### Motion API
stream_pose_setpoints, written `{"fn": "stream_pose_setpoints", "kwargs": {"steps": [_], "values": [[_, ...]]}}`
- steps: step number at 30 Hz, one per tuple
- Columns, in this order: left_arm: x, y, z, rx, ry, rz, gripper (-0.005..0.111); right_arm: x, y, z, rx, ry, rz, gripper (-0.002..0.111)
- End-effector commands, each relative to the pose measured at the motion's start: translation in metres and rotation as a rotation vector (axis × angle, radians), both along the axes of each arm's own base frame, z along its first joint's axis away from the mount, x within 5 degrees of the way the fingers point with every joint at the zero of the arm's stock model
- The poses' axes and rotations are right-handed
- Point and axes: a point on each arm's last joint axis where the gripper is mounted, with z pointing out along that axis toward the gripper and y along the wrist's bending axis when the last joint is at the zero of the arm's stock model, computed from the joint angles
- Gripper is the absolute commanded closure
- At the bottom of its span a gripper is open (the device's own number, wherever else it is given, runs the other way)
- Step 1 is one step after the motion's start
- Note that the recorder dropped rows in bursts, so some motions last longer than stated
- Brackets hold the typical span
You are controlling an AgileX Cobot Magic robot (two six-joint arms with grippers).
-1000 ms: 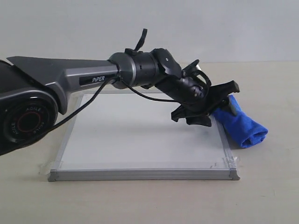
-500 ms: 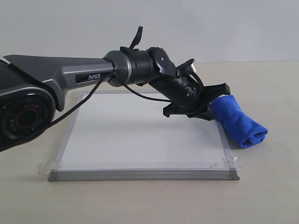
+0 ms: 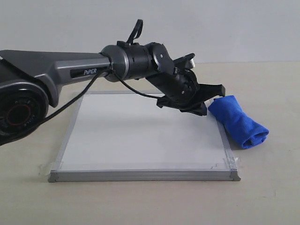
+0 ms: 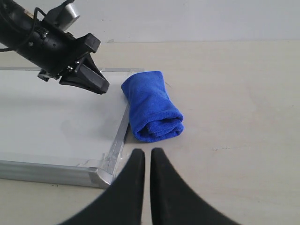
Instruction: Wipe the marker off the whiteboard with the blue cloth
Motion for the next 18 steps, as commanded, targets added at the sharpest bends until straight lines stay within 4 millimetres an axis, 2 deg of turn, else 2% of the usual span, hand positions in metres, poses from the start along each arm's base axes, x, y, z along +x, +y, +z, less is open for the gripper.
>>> {"fn": "stream_pose_setpoints", "kwargs": {"steps": [1, 7, 9, 10, 13, 14, 17, 18], "values": [[-0.007, 0.023, 0.036, 0.126, -0.055, 0.012, 0.102, 0.0, 0.0, 0.001, -0.003, -0.017, -0.004, 0.107], [-0.039, 0.053, 0.06, 0.168, -0.117, 0.018, 0.102, 0.0, 0.0, 0.001, -0.003, -0.017, -0.004, 0.107], [-0.061, 0.073, 0.069, 0.166, -0.137, 0.038, 0.102, 0.0, 0.0, 0.001, -0.003, -0.017, -0.004, 0.107], [-0.08, 0.086, 0.075, 0.162, -0.156, 0.046, 0.102, 0.0, 0.0, 0.001, -0.003, -0.017, -0.004, 0.107], [-0.117, 0.118, 0.074, 0.154, -0.183, 0.084, 0.102, 0.0, 0.0, 0.001, -0.003, -0.017, -0.004, 0.107], [-0.135, 0.132, 0.072, 0.144, -0.173, 0.108, 0.102, 0.0, 0.0, 0.001, -0.003, -0.017, -0.004, 0.107], [-0.17, 0.156, 0.075, 0.083, -0.103, 0.183, 0.102, 0.0, 0.0, 0.001, -0.003, -0.017, -0.004, 0.107], [-0.176, 0.16, 0.077, 0.077, -0.099, 0.185, 0.102, 0.0, 0.0, 0.001, -0.003, -0.017, -0.004, 0.107]]}}
